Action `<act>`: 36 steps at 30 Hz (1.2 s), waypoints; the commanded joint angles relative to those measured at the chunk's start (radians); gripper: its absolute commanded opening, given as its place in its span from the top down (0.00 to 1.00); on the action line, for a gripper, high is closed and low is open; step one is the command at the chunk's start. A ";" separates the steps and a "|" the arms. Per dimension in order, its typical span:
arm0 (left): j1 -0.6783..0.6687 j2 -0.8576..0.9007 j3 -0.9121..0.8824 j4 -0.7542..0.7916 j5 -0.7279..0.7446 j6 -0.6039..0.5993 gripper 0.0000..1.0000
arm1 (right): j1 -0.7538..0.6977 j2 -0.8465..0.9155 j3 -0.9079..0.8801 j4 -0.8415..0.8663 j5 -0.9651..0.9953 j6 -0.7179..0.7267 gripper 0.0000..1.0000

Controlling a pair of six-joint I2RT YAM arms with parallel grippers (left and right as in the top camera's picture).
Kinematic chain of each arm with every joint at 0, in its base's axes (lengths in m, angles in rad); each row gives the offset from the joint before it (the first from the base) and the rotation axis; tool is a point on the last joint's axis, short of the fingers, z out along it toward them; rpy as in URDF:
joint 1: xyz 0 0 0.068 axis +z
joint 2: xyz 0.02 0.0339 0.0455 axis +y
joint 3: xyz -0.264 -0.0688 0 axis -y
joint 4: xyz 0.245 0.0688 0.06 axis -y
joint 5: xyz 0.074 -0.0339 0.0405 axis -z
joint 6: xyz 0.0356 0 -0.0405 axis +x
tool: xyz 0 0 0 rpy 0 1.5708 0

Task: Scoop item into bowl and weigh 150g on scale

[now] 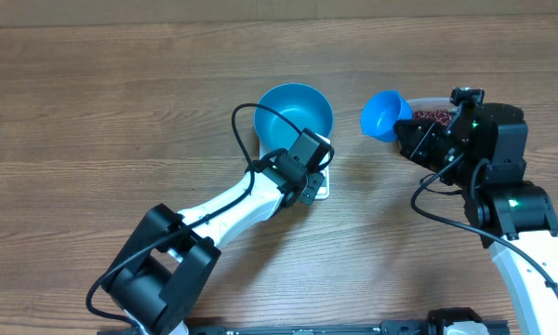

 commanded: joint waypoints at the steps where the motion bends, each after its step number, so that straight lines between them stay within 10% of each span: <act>1: -0.010 -0.030 0.021 -0.020 -0.003 0.016 0.96 | -0.006 -0.005 0.021 -0.002 0.005 -0.009 0.96; 36: -0.002 0.018 -0.040 0.038 -0.005 0.011 0.96 | -0.006 -0.005 0.021 -0.005 0.005 -0.009 0.96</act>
